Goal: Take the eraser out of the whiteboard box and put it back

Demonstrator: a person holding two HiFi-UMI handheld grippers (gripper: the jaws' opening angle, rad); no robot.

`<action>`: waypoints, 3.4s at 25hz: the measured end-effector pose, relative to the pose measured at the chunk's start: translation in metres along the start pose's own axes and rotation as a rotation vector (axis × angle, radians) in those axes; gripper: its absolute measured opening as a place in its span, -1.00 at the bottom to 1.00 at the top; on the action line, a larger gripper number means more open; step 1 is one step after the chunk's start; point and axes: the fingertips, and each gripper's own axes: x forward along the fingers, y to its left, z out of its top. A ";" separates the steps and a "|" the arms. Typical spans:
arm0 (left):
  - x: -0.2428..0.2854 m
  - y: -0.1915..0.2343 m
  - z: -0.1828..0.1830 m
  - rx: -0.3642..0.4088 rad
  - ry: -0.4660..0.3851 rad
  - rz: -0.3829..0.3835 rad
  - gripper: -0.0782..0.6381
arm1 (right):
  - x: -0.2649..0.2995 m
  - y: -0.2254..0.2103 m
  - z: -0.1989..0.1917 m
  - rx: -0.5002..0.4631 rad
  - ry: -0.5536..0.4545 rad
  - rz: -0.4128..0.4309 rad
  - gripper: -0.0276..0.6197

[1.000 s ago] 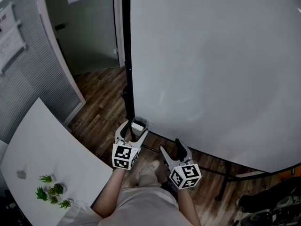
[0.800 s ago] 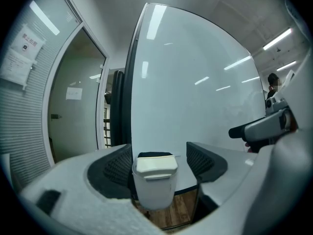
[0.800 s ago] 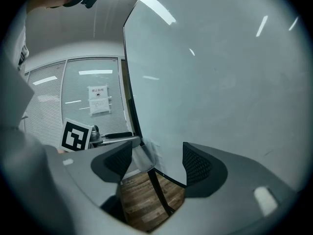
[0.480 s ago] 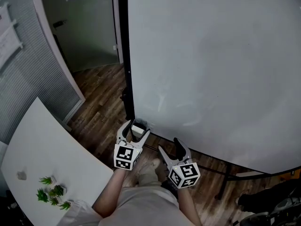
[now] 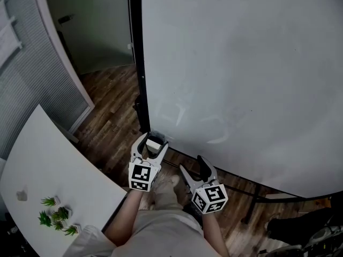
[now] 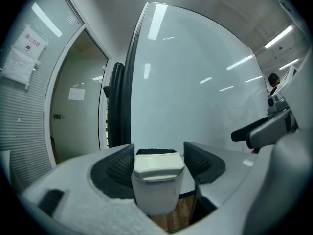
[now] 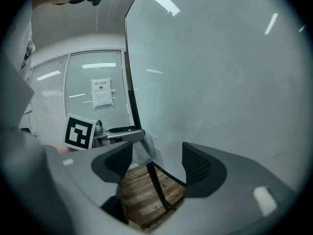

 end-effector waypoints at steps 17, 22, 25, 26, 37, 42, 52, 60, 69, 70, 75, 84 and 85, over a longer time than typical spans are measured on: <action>-0.001 0.004 0.001 0.024 -0.034 0.030 -0.05 | 0.004 0.001 -0.008 0.043 0.020 0.044 0.03; -0.001 0.004 0.001 0.021 -0.030 0.020 -0.04 | 0.005 -0.001 -0.006 0.044 0.010 0.038 0.00; -0.002 0.004 0.002 0.022 -0.032 0.014 -0.04 | 0.004 -0.002 -0.003 0.041 0.002 0.032 -0.02; -0.002 0.003 0.002 0.020 -0.033 0.014 -0.04 | 0.004 -0.002 -0.003 0.041 0.002 0.032 -0.02; -0.002 0.003 0.001 0.003 -0.021 0.002 -0.04 | 0.005 -0.002 -0.004 0.037 0.006 0.022 -0.02; -0.003 0.003 0.001 0.002 -0.017 -0.003 -0.04 | 0.004 0.000 -0.003 0.031 0.005 0.018 -0.02; -0.007 0.002 0.008 0.002 -0.025 -0.012 -0.04 | 0.003 0.003 0.001 0.047 -0.012 0.022 -0.02; -0.013 0.000 0.015 0.009 -0.041 -0.015 -0.04 | 0.002 0.009 0.001 0.051 -0.020 0.034 -0.02; -0.021 0.001 0.022 0.007 -0.057 -0.009 -0.04 | -0.001 0.014 0.003 0.046 -0.029 0.039 -0.02; -0.021 0.002 0.021 0.008 -0.056 -0.008 -0.04 | -0.002 0.014 0.003 0.046 -0.031 0.039 -0.02; -0.025 0.001 0.026 0.003 -0.065 -0.005 -0.04 | -0.004 0.015 0.005 0.044 -0.035 0.040 -0.02; -0.031 0.000 0.034 0.012 -0.084 -0.005 -0.04 | -0.006 0.019 0.006 0.038 -0.042 0.044 -0.02; -0.032 0.000 0.034 0.012 -0.084 -0.005 -0.04 | -0.007 0.019 0.007 0.038 -0.043 0.043 -0.02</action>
